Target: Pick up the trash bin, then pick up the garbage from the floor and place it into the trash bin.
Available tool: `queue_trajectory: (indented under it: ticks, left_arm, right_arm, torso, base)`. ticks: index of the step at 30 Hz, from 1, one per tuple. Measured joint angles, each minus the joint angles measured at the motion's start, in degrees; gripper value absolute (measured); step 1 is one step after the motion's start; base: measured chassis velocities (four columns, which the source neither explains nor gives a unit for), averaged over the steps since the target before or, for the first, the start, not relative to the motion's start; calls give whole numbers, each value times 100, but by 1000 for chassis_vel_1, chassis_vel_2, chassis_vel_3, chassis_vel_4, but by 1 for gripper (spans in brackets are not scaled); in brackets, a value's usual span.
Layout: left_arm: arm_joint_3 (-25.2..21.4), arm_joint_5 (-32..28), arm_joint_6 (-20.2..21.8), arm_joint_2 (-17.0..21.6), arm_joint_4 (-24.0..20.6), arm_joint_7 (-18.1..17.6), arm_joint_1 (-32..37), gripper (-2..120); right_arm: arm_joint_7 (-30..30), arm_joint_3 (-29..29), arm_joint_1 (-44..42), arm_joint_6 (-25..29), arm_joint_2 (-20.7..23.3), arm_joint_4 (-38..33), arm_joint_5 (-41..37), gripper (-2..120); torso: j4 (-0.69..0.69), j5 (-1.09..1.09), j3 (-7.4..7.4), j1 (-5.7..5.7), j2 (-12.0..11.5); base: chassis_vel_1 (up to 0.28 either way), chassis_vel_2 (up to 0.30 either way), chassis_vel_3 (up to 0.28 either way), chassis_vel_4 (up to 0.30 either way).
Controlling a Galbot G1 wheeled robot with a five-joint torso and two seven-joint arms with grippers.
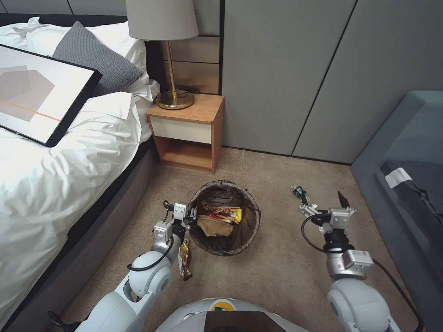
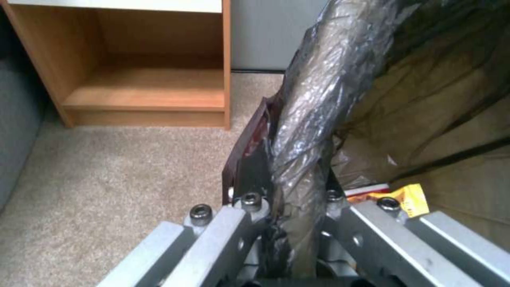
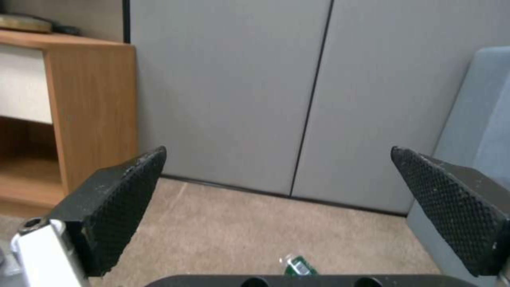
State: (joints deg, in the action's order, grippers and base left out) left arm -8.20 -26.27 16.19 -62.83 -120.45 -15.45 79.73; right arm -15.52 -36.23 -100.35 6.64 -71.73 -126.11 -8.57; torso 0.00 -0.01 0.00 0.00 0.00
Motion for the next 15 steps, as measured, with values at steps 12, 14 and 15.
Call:
queue_trajectory:
  ticks: [12, 14, 15]
  left_arm:
    - [-7, -5, -1, 0, -30, -1, 47, 3]
    - [-6, -2, -2, 0, -32, -1, 52, 3]
    - [-6, -2, -2, 0, -37, -2, 54, 3]
  right_arm:
    - [10, 25, -49, 94, -111, 59, 93, 100]
    - [11, 17, -40, 94, -105, 62, 87, 100]
    - [11, 15, -30, 94, -103, 64, 82, 100]
  torso:
    - [0, 0, 0, 0, 0]
    - [0, 0, 0, 0, 0]
    - [0, 0, 0, 0, 0]
  base:
    - [0, 0, 0, 0]
    - [0, 0, 0, 0]
    - [0, 0, 0, 0]
